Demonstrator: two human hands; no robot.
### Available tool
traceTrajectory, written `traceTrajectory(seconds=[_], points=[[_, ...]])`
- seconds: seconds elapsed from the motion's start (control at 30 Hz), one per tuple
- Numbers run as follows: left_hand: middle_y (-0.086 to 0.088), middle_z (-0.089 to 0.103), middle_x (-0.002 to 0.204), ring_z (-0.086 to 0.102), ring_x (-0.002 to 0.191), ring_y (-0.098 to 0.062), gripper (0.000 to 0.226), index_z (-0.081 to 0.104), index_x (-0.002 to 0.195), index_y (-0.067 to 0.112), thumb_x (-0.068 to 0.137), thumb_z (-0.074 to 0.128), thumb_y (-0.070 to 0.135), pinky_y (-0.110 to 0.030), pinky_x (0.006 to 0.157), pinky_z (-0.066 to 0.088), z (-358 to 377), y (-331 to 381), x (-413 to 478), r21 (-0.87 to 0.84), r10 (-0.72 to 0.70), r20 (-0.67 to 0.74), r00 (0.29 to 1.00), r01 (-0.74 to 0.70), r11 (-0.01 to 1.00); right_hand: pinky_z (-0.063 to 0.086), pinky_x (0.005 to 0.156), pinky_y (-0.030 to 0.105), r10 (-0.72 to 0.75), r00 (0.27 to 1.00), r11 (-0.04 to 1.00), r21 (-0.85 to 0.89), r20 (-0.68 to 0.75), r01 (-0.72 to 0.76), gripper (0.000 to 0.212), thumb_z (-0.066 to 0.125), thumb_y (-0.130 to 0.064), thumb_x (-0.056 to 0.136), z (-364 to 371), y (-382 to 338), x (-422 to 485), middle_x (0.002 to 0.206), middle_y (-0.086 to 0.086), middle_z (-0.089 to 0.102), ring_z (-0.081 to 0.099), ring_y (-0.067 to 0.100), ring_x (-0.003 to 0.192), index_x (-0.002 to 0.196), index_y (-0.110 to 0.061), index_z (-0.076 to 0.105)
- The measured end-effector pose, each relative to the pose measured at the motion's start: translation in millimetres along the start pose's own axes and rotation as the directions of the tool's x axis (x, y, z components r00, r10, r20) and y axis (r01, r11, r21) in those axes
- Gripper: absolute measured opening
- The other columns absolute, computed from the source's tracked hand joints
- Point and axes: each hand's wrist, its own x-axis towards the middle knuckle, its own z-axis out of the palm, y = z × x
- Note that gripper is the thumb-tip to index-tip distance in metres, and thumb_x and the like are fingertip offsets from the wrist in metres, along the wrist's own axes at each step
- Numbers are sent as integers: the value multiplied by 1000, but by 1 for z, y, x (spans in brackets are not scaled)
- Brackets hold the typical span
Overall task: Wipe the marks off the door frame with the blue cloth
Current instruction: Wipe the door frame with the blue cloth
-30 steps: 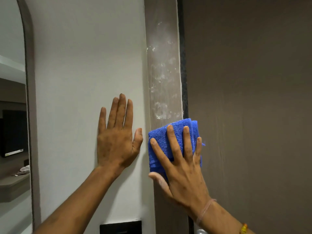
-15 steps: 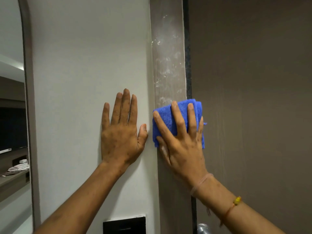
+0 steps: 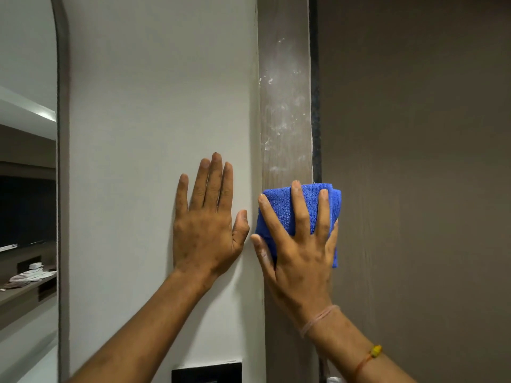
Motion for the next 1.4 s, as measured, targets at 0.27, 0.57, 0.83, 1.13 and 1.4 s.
traceTrajectory(seconds=[0.27, 0.57, 0.83, 1.13, 1.4], points=[[-13, 8, 158, 3, 146, -26, 71, 8, 148, 9, 89, 30, 42, -48, 118, 5, 1, -1, 1, 18, -4, -3, 1000, 4, 1000, 18, 103, 76, -77, 996, 997, -30, -35, 76, 55, 38, -48, 92, -14, -1, 87, 157, 9, 19, 5, 43, 142, 143, -35, 26], [-12, 5, 158, 2, 146, -26, 72, 6, 148, 10, 89, 29, 43, -48, 118, 6, -1, -1, 2, 0, 18, 17, 1000, -18, 1000, 25, 102, 74, -61, 996, 997, -60, -65, 57, 52, 31, -47, 93, -1, 2, 42, 155, 9, 25, 10, 43, 141, 143, -35, 25], [-11, -3, 159, -6, 146, -21, 67, -2, 148, 9, 91, 21, 37, -44, 119, 0, -11, -11, 52, -49, -44, -56, 997, 42, 998, 25, 100, 75, -44, 998, 998, -54, -40, 42, 51, 16, -54, 95, -3, 2, 41, 154, 8, 26, 8, 40, 141, 142, -37, 28], [-11, 2, 159, -1, 146, -22, 67, 2, 148, 10, 91, 21, 39, -45, 119, 2, -8, -9, 50, -46, -47, -70, 996, 44, 998, 20, 102, 75, -156, 987, 986, -66, -36, 154, 52, 36, -49, 93, -11, 4, 82, 155, 9, 22, 9, 43, 141, 142, -37, 27], [-10, 2, 159, -1, 146, -23, 67, 2, 148, 11, 91, 21, 40, -46, 119, 3, -6, -10, 47, -41, -44, -71, 996, 42, 998, 9, 105, 73, -121, 990, 992, -30, -65, 120, 52, 34, -47, 95, -19, -1, 134, 158, 8, 16, 0, 41, 143, 144, -36, 22]])
